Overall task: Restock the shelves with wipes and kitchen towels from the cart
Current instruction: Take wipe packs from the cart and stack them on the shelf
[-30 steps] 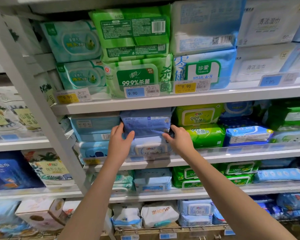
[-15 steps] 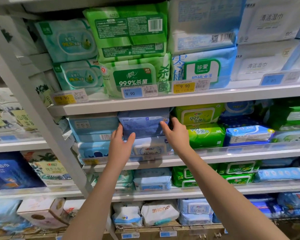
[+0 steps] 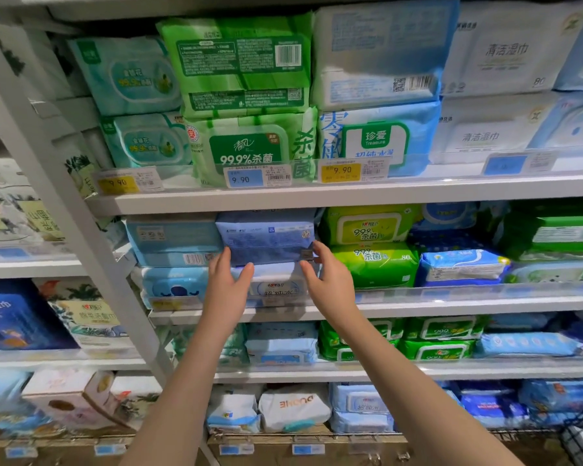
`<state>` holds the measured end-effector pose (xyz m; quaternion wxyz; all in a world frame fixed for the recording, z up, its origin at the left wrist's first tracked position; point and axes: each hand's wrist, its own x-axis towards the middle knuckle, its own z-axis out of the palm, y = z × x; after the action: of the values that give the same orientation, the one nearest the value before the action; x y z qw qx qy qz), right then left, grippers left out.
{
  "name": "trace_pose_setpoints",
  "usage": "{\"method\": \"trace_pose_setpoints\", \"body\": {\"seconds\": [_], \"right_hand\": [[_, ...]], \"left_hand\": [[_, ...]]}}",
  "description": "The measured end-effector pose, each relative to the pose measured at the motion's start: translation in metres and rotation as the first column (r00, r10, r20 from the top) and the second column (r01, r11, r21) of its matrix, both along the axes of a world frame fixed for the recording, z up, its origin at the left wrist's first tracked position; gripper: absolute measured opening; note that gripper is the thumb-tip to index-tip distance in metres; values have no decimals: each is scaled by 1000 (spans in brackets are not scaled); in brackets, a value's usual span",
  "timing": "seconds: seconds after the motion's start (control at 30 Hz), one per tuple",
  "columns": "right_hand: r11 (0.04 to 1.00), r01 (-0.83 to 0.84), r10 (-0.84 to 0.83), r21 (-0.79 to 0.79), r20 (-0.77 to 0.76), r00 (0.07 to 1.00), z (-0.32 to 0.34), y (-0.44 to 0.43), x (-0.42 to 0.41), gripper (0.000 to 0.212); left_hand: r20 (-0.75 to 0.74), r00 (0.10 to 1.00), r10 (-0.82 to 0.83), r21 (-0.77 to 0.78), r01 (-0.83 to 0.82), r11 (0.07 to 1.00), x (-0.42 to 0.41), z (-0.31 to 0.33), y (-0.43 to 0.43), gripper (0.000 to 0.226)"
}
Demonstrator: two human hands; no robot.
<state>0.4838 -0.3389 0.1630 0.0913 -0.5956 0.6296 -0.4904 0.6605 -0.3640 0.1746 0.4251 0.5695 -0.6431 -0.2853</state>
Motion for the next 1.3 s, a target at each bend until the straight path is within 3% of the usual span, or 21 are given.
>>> {"method": "trace_pose_setpoints", "body": {"seconds": [0.17,0.37,0.6,0.83,1.07,1.3], "right_hand": [[998,-18,19,56,-12,1000,-2,26,-26,26],[991,14,-13,134,-12,1000,5,70,-78,28],[952,262,-267,157,11,964,7,142,-144,25],[754,623,-646,209,58,761,-7,254,-189,24],[494,800,-868,340,135,479,-42,367,-248,24],[349,835,-935,425,96,342,-85,443,-367,23]], "left_hand": [[51,999,-16,-35,18,999,-27,-3,32,48],[-44,986,-160,-38,159,987,-84,-10,50,32],[-71,894,-443,-21,443,896,-171,-6,72,28],[-4,612,-791,61,790,610,-267,-18,129,26],[63,279,-958,117,952,284,-369,-54,216,20],[177,127,-976,202,966,163,-509,-86,287,27]]}}
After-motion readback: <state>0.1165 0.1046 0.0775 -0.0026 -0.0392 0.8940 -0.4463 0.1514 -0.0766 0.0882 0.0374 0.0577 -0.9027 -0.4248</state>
